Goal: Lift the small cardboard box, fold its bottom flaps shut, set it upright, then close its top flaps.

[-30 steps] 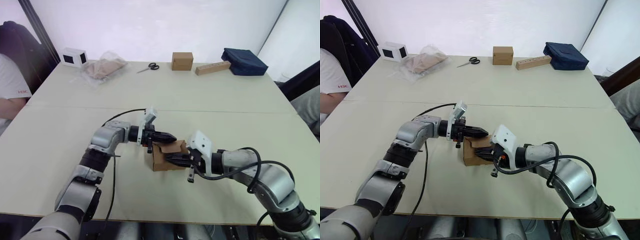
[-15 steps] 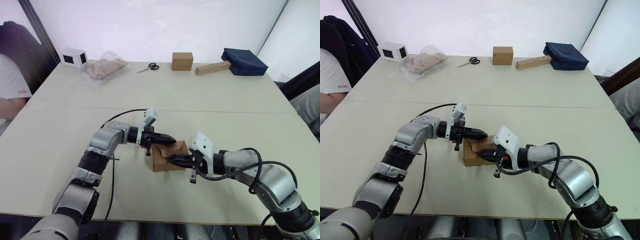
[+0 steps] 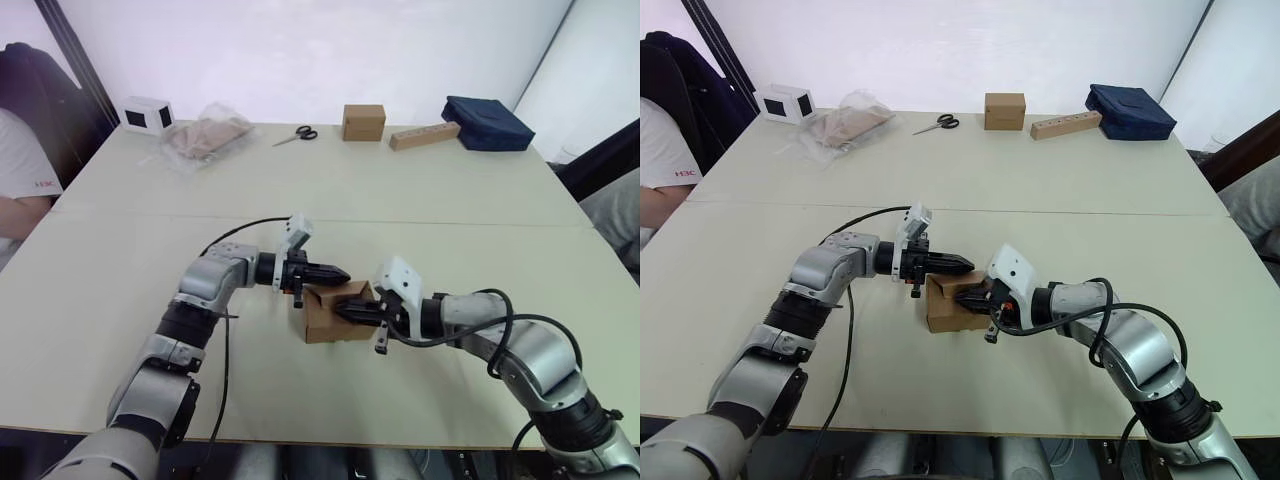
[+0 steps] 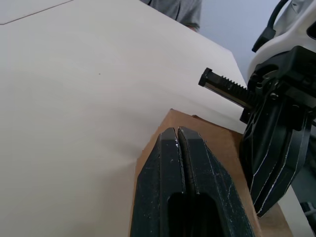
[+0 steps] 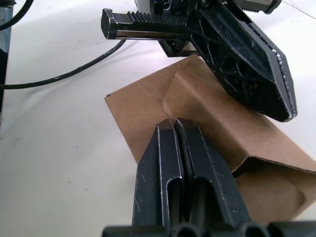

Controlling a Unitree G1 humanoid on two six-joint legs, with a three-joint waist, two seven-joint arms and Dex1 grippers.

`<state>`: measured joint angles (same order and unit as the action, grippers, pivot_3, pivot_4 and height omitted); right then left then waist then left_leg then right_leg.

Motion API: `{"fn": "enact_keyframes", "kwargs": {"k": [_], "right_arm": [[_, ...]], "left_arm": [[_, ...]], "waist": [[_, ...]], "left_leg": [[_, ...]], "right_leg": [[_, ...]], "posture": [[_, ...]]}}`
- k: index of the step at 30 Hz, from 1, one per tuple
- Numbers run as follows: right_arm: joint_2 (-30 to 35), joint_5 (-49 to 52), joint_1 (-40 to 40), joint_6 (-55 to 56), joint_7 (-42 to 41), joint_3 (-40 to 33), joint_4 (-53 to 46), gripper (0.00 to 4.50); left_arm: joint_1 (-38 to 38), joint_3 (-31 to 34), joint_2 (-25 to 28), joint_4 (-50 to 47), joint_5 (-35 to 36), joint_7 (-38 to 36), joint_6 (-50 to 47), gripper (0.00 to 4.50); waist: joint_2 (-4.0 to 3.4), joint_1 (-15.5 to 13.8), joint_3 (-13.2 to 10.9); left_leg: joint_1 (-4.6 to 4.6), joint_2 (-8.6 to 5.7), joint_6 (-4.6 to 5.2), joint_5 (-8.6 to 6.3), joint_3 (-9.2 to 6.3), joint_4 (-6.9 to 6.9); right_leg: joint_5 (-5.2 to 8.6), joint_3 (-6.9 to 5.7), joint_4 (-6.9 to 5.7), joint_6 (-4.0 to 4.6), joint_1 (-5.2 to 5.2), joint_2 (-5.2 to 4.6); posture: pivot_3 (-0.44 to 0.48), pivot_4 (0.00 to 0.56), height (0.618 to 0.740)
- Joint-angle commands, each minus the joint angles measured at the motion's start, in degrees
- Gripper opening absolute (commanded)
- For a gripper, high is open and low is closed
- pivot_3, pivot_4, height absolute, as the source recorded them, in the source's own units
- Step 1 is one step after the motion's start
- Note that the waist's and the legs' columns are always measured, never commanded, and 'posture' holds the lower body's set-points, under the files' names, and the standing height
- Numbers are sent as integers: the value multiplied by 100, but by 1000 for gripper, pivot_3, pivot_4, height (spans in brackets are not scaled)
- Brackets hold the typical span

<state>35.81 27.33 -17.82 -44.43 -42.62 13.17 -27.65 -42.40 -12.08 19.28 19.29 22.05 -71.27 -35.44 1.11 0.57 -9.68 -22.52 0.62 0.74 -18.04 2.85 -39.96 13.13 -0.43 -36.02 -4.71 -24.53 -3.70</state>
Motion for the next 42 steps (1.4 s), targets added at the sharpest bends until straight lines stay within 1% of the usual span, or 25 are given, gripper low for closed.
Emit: {"fn": "enact_keyframes", "kwargs": {"k": [1, 5, 16, 21, 24, 30, 34, 35, 38, 42], "right_arm": [[-29, -73, 19, 24, 13, 22, 6, 0], [-43, -98, 56, 34, 29, -7, 8, 0], [-159, -239, 26, 153, 121, -34, 126, 0], [-148, -242, 46, 153, 114, -47, 118, 0], [-110, -178, 126, 83, 109, -89, -13, 0], [95, 348, 264, -267, -22, -507, -661, 0], [107, 746, 230, -529, 62, -860, -933, 0], [57, 874, 190, -580, 126, -1005, -962, 0], [49, 828, 90, -554, 296, -1198, -812, 0], [132, 526, 62, -365, 325, -1011, -546, 0]], "left_arm": [[100, -47, 105, -272, 20, -136, 17, 24], [173, -149, 171, -419, -24, -248, 92, 24], [-78, 56, 73, -179, 87, -153, -3, 24], [-67, 33, 78, -224, 75, -196, -17, 24], [16, -95, 138, -323, -23, -269, 80, 24], [199, -279, 201, -394, -218, -284, 313, 24], [315, -421, 282, -377, -405, -297, 569, 24], [362, -466, 302, -349, -485, -285, 693, 24], [494, -535, 389, -409, -571, -319, 887, 24], [571, -662, 568, -675, -704, -393, 1127, 24]], "waist": [[0, 1, 0], [0, 3, 0], [0, 0, 0], [0, -1, 0], [0, -1, 0], [0, -7, 0], [0, -4, 0], [-1, -3, 0], [-2, 2, 1], [-4, 4, 2]], "left_leg": [[0, 0, 0, 0, 0, 0], [0, 1, 0, 0, 0, 0], [0, 2, 0, 0, 0, 0], [0, 1, 0, 0, 0, 0], [0, 1, 0, 0, 0, 0], [-1, 1, 0, -1, 0, 3], [-2, 1, -1, -1, -1, 6], [-1, 1, -1, -1, -1, 8], [2, 2, -1, -1, -1, 11], [5, 2, -2, -1, 0, 23]], "right_leg": [[0, 0, 0, 0, 0, 0], [0, 1, 0, 1, 0, -2], [0, 0, 0, 1, 0, -4], [0, 0, 0, 1, 0, -3], [0, 0, 0, 1, 0, -4], [1, 0, 3, 1, 0, -9], [1, 0, 6, 2, -1, -14], [1, 0, 6, 2, -1, -15], [0, -1, 6, 6, -1, -20], [4, -5, 10, 20, -4, -31]], "posture": [[0, 150, 740], [0, 150, 740], [0, 150, 740], [0, 150, 740], [0, 150, 740], [0, 150, 740], [0, 150, 740], [0, 150, 740], [0, 150, 740], [0, 150, 740]]}}
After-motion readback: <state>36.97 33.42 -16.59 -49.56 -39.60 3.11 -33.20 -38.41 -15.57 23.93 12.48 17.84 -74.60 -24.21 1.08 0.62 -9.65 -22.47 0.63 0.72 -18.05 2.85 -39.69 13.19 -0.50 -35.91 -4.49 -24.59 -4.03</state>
